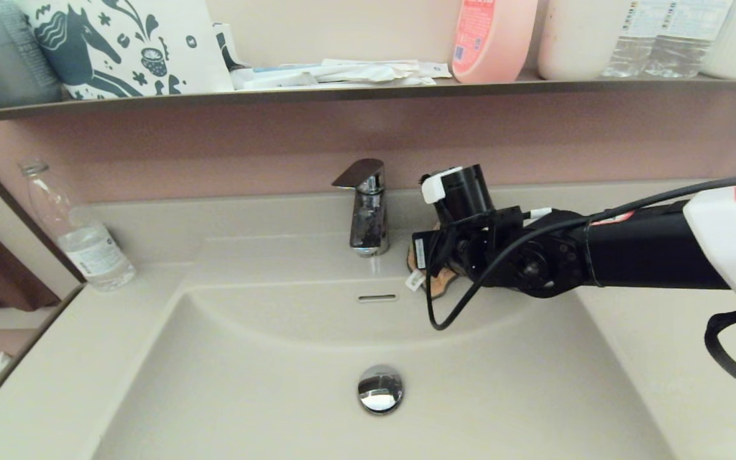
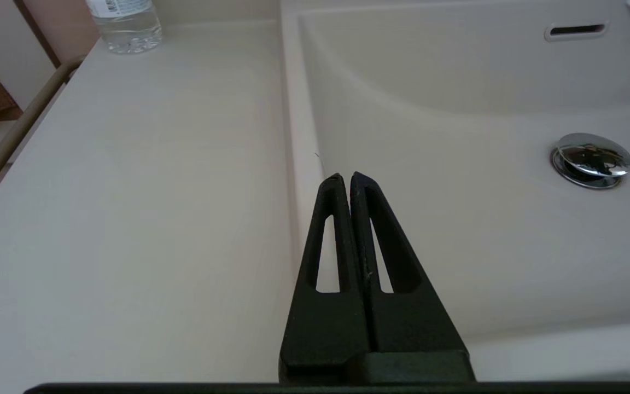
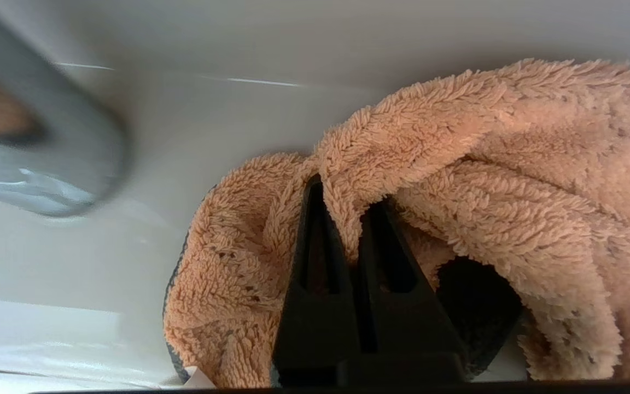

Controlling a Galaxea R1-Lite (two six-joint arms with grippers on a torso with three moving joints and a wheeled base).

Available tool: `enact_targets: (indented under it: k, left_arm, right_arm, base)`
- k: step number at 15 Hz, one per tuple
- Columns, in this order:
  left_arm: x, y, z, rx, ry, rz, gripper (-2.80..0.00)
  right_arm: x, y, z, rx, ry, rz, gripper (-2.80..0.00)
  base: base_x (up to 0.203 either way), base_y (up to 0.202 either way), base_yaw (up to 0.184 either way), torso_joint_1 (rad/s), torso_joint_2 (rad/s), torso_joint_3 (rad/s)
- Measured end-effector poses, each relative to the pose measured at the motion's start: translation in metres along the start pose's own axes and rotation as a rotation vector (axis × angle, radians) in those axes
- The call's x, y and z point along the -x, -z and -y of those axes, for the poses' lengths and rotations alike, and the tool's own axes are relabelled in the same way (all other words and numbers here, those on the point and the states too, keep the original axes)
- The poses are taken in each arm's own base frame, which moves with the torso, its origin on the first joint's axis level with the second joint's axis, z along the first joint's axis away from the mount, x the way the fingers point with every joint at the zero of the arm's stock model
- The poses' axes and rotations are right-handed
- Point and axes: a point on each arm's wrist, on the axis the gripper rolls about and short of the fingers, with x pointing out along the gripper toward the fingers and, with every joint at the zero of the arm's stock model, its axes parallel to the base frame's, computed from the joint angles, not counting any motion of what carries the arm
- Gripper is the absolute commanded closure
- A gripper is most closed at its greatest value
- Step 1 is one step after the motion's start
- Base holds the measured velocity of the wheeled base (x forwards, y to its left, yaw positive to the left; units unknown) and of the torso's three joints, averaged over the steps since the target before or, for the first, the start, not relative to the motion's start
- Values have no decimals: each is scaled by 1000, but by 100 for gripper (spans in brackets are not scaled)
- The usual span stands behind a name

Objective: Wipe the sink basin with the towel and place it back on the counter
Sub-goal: Wipe the sink

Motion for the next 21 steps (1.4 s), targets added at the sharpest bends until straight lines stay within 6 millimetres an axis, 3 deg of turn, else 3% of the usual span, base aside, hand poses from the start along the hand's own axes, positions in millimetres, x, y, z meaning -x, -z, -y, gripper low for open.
enact_targets:
  k: [3, 6, 12, 14, 18, 21]
  left_arm:
    - [0, 0, 0, 0, 0, 0, 0]
    - [0, 0, 0, 0, -1, 0, 0]
    - [0, 0, 0, 0, -1, 0, 0]
    - [0, 0, 0, 0, 0, -1, 0]
    - [0, 0, 0, 0, 0, 0, 0]
    - [0, 0, 0, 0, 0, 0, 0]
  right_arm:
    - [-5, 4, -23, 24, -24, -12, 0]
    - [-11, 6, -22, 25, -9, -18, 0]
    - [-20, 6, 42, -18, 116, -67, 0]
    - [-19, 4, 76, -61, 166, -88, 0]
    - [-10, -4, 123, -121, 221, -95, 0]
    - [-3, -6, 131, -129, 215, -98, 0]
  base:
    - [0, 0, 0, 0, 0, 0]
    - [0, 0, 0, 0, 0, 0]
    - [0, 0, 0, 0, 0, 0]
    - [0, 0, 0, 0, 0, 0]
    - [0, 0, 0, 0, 0, 0]
    - [0, 0, 0, 0, 0, 0]
